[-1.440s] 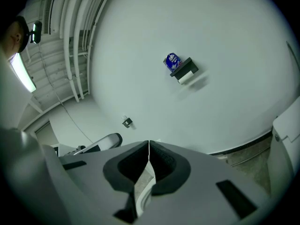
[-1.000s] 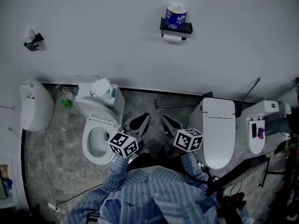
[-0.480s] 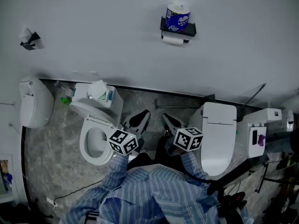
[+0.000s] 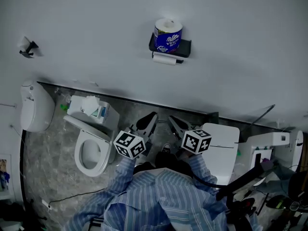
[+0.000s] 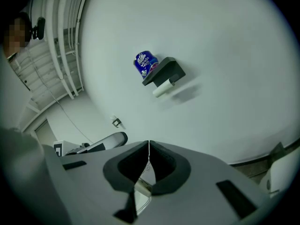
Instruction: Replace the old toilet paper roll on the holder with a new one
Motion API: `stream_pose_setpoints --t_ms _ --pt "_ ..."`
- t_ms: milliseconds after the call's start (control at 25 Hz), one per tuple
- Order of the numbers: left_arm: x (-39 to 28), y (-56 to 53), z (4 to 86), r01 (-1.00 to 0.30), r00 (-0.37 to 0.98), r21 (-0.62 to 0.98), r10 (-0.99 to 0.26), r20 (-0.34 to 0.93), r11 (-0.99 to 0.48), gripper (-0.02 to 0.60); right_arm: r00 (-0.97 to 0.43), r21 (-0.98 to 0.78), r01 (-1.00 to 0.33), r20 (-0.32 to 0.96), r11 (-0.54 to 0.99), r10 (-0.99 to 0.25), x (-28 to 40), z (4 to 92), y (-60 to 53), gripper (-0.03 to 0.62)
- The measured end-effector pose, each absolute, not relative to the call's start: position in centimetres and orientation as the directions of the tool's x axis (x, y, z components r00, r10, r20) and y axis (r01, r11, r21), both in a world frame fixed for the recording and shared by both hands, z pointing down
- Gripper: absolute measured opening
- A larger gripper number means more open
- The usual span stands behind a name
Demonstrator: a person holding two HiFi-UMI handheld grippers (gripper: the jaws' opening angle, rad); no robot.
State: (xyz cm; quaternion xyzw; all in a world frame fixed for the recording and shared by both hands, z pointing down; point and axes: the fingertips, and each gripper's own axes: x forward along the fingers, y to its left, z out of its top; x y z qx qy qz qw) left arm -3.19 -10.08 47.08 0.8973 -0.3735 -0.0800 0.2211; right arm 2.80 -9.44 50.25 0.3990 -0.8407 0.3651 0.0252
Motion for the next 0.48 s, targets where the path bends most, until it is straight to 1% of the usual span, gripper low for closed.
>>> stream_pose_setpoints --t_ms 280,480 --pt "1.0 -14.3 47.4 -0.666 0.675 0.455 -0.737 0.031 -0.591 0.006 -0.716 -0.615 -0.655 0.32 0.438 -0.621 7.1 50.9 -14.1 0.008" --pt "1.3 -15.4 48.3 -0.705 0.642 0.454 -0.762 0.082 -0.545 0.008 -0.746 -0.645 -0.619 0.305 0.449 -0.592 7.7 51.4 -14.8 0.008"
